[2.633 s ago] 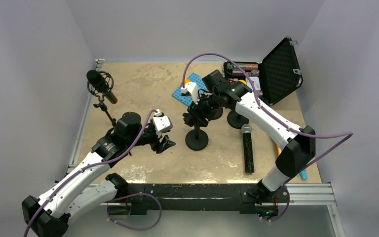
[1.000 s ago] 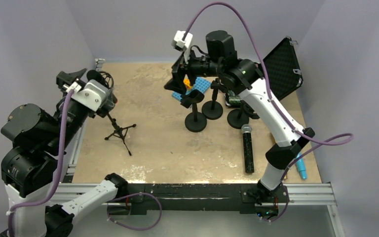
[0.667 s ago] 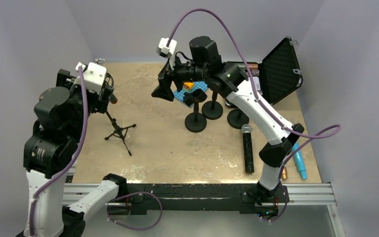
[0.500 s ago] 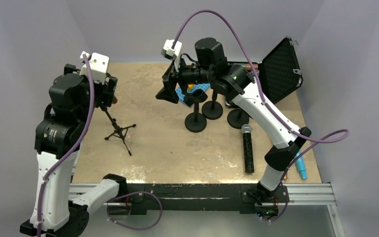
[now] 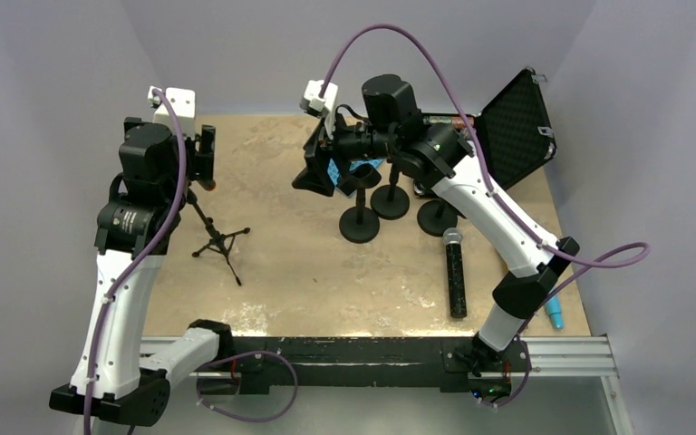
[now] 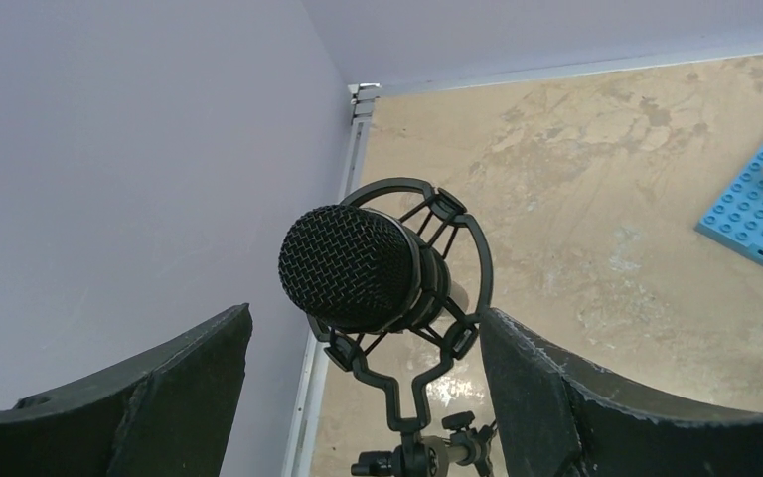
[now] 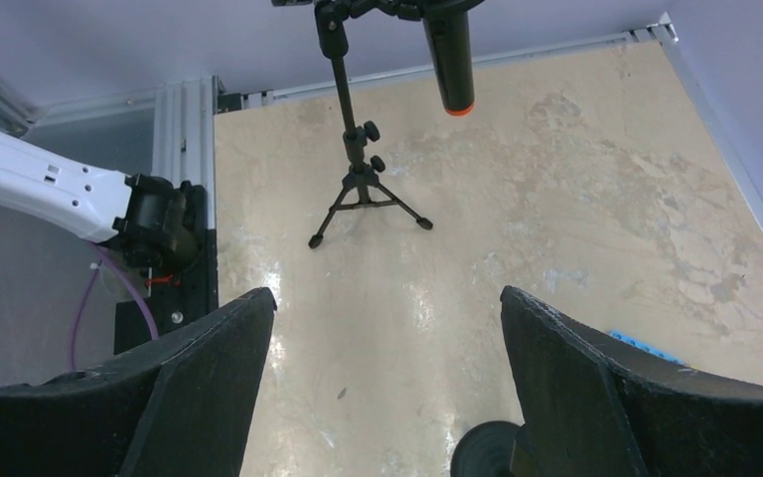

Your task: Remove the microphone from the stand

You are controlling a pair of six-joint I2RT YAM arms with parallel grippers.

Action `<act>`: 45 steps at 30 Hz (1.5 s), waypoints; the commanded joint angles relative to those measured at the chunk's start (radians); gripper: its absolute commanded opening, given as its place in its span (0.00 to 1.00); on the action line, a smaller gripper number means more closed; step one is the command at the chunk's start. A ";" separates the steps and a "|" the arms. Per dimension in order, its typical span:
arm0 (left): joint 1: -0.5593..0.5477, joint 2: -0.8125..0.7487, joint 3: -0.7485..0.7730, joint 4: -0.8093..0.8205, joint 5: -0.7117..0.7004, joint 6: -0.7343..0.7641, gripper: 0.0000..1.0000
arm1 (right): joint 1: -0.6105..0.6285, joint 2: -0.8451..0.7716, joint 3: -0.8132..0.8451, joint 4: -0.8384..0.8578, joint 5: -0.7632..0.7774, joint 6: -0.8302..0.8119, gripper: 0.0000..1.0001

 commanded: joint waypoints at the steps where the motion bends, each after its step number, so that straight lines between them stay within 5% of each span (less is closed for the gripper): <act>1: 0.037 0.008 -0.058 0.130 -0.041 -0.022 0.88 | 0.000 -0.050 -0.035 -0.008 -0.010 -0.031 0.87; 10: 0.070 0.013 -0.204 0.295 -0.019 0.033 0.83 | 0.000 -0.069 -0.072 -0.020 0.002 -0.047 0.87; 27: 0.071 -0.095 -0.330 0.315 0.087 0.078 0.46 | 0.000 -0.058 -0.110 -0.028 0.004 -0.046 0.87; 34: 0.071 -0.111 -0.314 0.282 0.115 0.079 0.00 | 0.000 -0.052 -0.115 -0.031 0.007 -0.050 0.87; 37: 0.071 -0.118 -0.301 0.263 0.135 0.074 0.00 | 0.000 -0.054 -0.122 -0.033 0.007 -0.052 0.87; 45: 0.071 -0.138 -0.256 0.171 0.467 0.039 0.00 | 0.001 -0.037 -0.112 -0.033 -0.005 -0.043 0.87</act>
